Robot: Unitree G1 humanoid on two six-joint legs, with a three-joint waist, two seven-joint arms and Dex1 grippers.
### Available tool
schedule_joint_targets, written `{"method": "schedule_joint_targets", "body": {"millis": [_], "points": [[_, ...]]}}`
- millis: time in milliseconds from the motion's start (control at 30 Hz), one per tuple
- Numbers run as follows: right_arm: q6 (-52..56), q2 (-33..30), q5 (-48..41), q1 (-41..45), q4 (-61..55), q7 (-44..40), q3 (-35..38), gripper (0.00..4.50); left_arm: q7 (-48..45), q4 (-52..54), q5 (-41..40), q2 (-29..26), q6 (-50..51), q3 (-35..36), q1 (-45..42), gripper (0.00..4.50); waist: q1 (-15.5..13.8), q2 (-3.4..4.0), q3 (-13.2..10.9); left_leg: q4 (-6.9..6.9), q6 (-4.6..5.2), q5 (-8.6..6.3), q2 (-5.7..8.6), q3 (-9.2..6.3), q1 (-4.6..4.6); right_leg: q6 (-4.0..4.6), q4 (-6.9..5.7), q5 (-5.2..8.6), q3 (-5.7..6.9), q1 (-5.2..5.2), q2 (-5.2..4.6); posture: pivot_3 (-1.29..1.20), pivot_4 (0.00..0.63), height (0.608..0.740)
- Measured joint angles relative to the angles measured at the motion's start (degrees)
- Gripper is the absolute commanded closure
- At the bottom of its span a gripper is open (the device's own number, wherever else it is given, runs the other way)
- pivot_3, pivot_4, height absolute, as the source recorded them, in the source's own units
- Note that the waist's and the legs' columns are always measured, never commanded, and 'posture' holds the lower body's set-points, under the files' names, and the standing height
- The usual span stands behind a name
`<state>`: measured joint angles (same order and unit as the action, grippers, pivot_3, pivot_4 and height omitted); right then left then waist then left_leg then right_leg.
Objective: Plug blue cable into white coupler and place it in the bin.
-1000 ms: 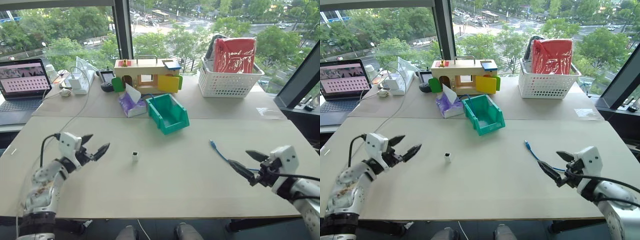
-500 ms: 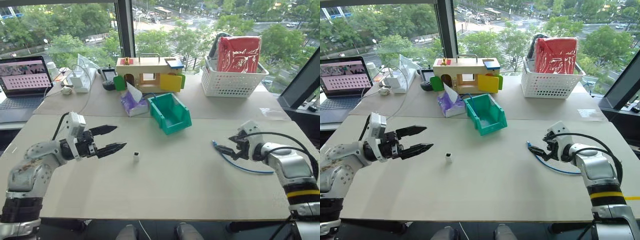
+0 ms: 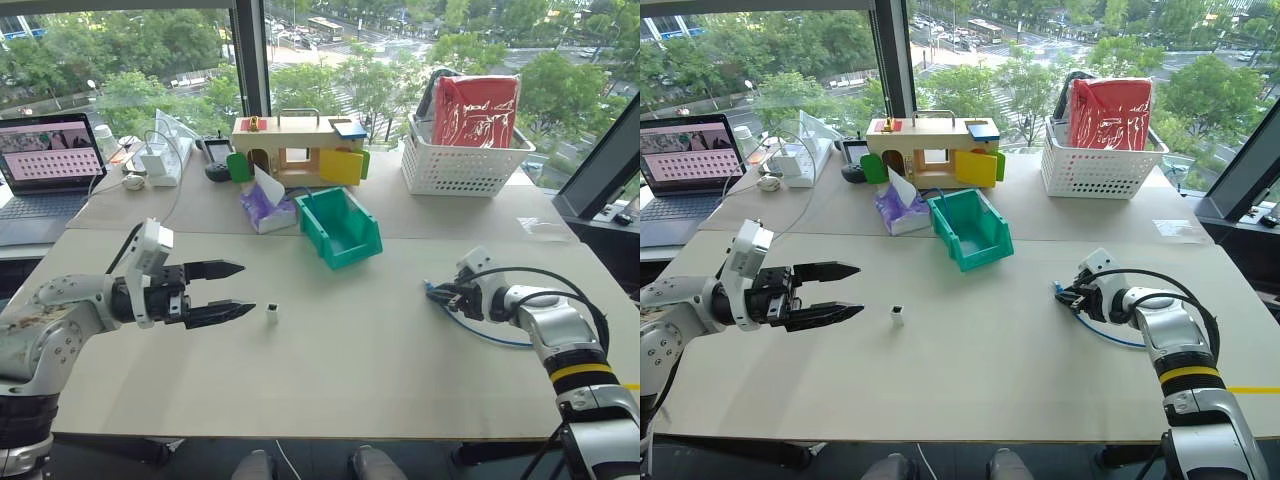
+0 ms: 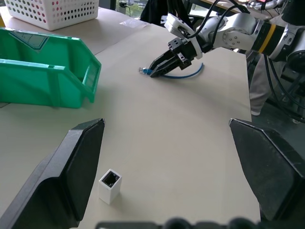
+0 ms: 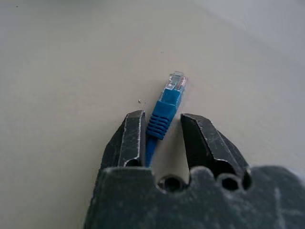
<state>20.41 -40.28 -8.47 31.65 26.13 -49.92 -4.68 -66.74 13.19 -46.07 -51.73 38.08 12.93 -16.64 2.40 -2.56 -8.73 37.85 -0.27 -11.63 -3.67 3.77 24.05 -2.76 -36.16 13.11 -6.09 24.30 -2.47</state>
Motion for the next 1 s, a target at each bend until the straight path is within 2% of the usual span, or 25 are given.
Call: {"method": "schedule_joint_targets", "body": {"millis": [33, 133, 267, 367, 500, 567, 633, 733, 900, 1000], "points": [[-1.27, -0.45, 0.53, -0.78, -1.22, -0.8, -0.36, 4.49, -0.42, -0.17, 0.52, 0.0, -0.57, -0.25, -0.22, 0.0, 0.0, 0.0, 0.0, 0.0, 0.0, 0.0, -0.01, 0.0, 0.02, 0.03, 0.0, -0.01, 0.01, 0.02, 0.0, 0.0, 0.15, 0.719], [-5.32, -2.74, 1.27, -4.08, -9.93, -8.28, -4.49, 4.5, -2.07, 0.0, 1.91, -0.08, -0.76, -2.99, -1.66, 0.0, -0.04, 0.01, -0.01, -0.03, 0.0, -0.01, -0.01, -0.07, 0.11, 0.08, -0.03, 0.02, 0.06, 0.11, 0.02, 0.0, 0.15, 0.719], [-10.2, -2.97, 2.88, -5.52, -20.27, -16.15, -11.54, 4.5, -4.46, 0.46, 7.68, -0.16, -3.76, -10.56, -4.79, 0.0, 0.18, 0.04, -0.02, -0.02, 0.0, 0.0, -0.01, -0.07, 0.14, 0.07, -0.08, 0.03, 0.06, 0.17, 0.04, 0.0, 0.15, 0.719], [-11.46, -2.28, 3.82, -5.22, -23.37, -19.15, -14.66, 4.5, -6.56, -0.77, 13.18, -0.01, -7.44, -16.12, -7.1, 0.0, -0.15, 0.03, -0.02, 0.01, -0.01, 0.0, 0.01, -0.08, 0.16, 0.08, -0.07, 0.03, 0.06, 0.17, 0.04, 0.0, 0.15, 0.719], [-13.19, 0.02, 5.95, -0.57, -22.52, -22.61, -18.09, 4.5, -7.14, -1.77, 15.49, 3.27, -8.25, -19.45, -10.96, 0.0, -0.29, 0.03, -0.03, 0.05, -0.01, 0.0, 0.01, -0.08, 0.18, 0.08, -0.08, 0.02, 0.07, 0.18, 0.03, 0.0, 0.15, 0.719], [-13.83, 1.03, 6.19, 1.8, -21.05, -23.83, -18.84, 3.49, -6.86, -1.51, 15.68, 4.98, -8.15, -20.48, -12.06, 0.0, -0.31, 0.03, -0.03, 0.05, 0.0, 0.0, 0.01, -0.11, 0.18, 0.16, -0.11, -0.02, 0.07, 0.17, 0.03, 0.0, 0.15, 0.719], [-13.59, 1.16, 6.15, 2.52, -20.48, -25.55, -19.24, 2.98, -5.95, -0.33, 16.8, 5.66, -7.78, -21.99, -12.08, 0.0, -0.36, 0.03, -0.03, 0.04, 0.0, 0.0, 0.01, -0.15, 0.21, 0.23, -0.11, -0.05, 0.1, 0.17, 0.04, 0.0, 0.15, 0.719], [-10.91, 0.97, 5.45, 2.13, -21.21, -28.07, -19.43, 1.86, -3.18, 1.85, 19.12, 7.77, -7.08, -24.72, -11.98, 0.0, -0.83, 0.03, -0.03, 0.05, 0.01, -0.01, 0.04, -0.18, 0.27, 0.23, -0.09, -0.05, 0.11, 0.18, 0.03, 0.0, 0.15, 0.719], [-6.94, -0.47, 3.56, 0.97, -24.96, -27.36, -16.65, 0.19, 4.9, 5.63, 22.43, 12.01, -3.16, -27.67, -11.46, 0.0, -1.53, 0.03, -0.03, 0.09, 0.0, 0.0, 0.05, -0.21, 0.23, 0.23, -0.17, -0.05, 0.11, 0.17, 0.02, 0.0, 0.15, 0.719], [-3.2, -3.78, 2.56, -1.51, -28.33, -24.8, -11.77, 0.09, 7.59, 6.5, 23.58, 14.32, 0.05, -30.13, -11.88, 0.0, -1.78, 0.03, -0.03, 0.11, 0.0, 0.0, 0.08, -0.24, 0.22, 0.23, -0.18, -0.05, 0.13, 0.13, 0.02, 0.0, 0.15, 0.719]]}}
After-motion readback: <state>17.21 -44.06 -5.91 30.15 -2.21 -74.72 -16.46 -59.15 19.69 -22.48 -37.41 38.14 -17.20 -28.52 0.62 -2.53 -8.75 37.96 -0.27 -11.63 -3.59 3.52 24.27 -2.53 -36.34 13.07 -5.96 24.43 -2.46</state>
